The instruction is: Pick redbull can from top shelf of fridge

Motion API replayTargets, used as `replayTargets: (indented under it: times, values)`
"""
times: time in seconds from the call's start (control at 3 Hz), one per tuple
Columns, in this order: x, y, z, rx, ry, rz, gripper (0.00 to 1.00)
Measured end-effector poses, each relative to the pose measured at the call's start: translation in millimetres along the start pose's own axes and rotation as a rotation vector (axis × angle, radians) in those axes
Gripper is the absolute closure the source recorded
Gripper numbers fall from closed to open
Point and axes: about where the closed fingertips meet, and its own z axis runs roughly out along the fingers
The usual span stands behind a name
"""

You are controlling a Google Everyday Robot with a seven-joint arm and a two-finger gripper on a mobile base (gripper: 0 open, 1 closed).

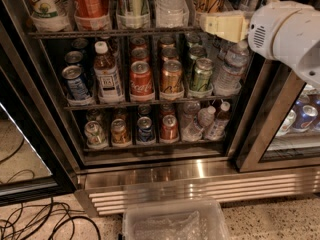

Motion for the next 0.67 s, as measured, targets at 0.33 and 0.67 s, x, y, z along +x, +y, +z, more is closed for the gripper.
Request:
replayTargets:
  times: [0.33, 0.67]
  values:
    - [3.7, -6.1, 4.8, 0.041, -0.019, -0.001, 0.17]
    - [1.1, -12.4, 12.3, 0.078, -0.051, -0.015, 0.24]
